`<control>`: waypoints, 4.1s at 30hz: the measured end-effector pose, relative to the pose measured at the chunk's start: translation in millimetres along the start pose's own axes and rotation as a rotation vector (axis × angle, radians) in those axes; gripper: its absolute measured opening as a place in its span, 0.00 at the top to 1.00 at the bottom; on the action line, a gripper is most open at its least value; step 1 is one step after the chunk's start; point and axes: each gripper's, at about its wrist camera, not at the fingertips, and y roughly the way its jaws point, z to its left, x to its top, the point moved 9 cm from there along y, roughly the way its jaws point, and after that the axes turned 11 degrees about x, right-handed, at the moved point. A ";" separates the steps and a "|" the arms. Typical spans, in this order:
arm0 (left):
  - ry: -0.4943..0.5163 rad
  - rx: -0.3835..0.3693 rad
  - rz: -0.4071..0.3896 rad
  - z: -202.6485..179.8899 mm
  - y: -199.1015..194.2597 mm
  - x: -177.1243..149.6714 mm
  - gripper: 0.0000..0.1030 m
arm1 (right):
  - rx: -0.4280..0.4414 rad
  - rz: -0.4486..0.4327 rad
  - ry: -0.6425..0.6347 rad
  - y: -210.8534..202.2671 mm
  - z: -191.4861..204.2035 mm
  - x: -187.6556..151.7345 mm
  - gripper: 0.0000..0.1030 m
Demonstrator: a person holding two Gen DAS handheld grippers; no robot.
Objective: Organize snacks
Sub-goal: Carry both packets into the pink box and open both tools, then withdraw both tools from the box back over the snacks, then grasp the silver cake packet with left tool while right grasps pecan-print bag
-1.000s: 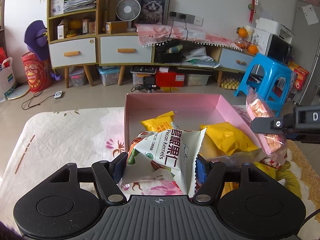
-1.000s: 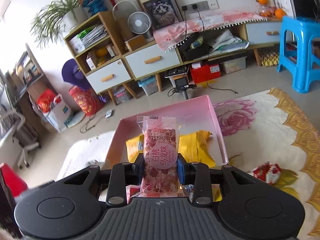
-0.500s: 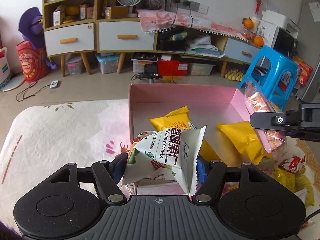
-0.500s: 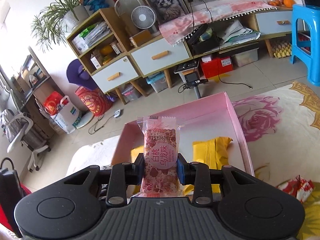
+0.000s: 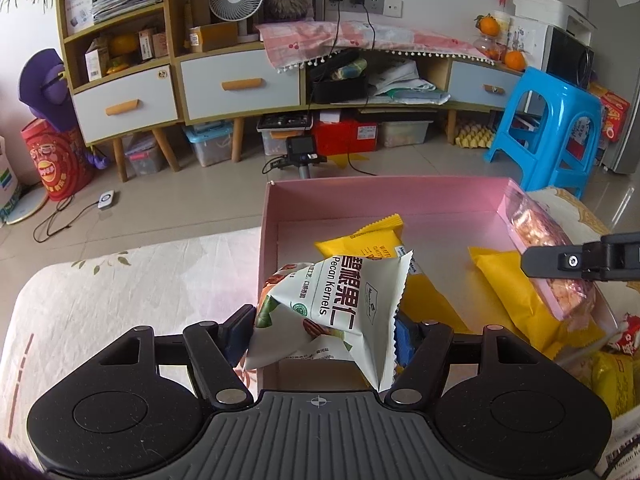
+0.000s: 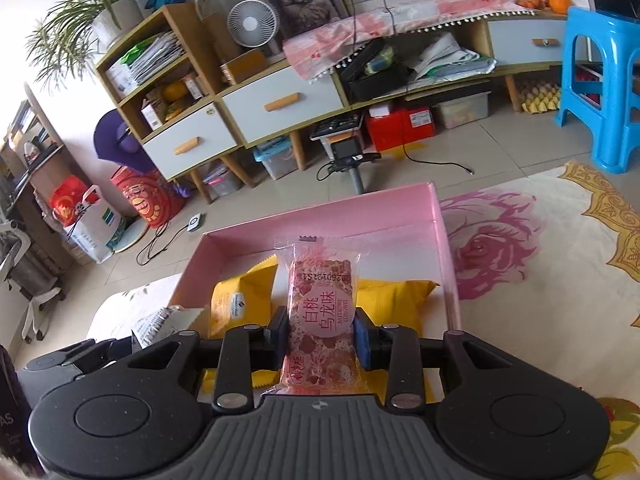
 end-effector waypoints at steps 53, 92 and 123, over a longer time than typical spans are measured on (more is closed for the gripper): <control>-0.169 -0.078 -0.009 68.1 -145.0 -72.8 0.00 | 0.020 -0.028 -0.153 -104.6 44.4 -46.4 0.07; 0.142 -0.078 0.040 93.8 -74.3 -146.2 0.00 | -0.128 0.121 -0.495 -85.1 19.0 -146.1 0.07; 0.209 -0.185 0.065 37.9 -83.3 -142.7 0.14 | -0.142 0.104 -0.398 -74.1 -8.7 -127.9 0.24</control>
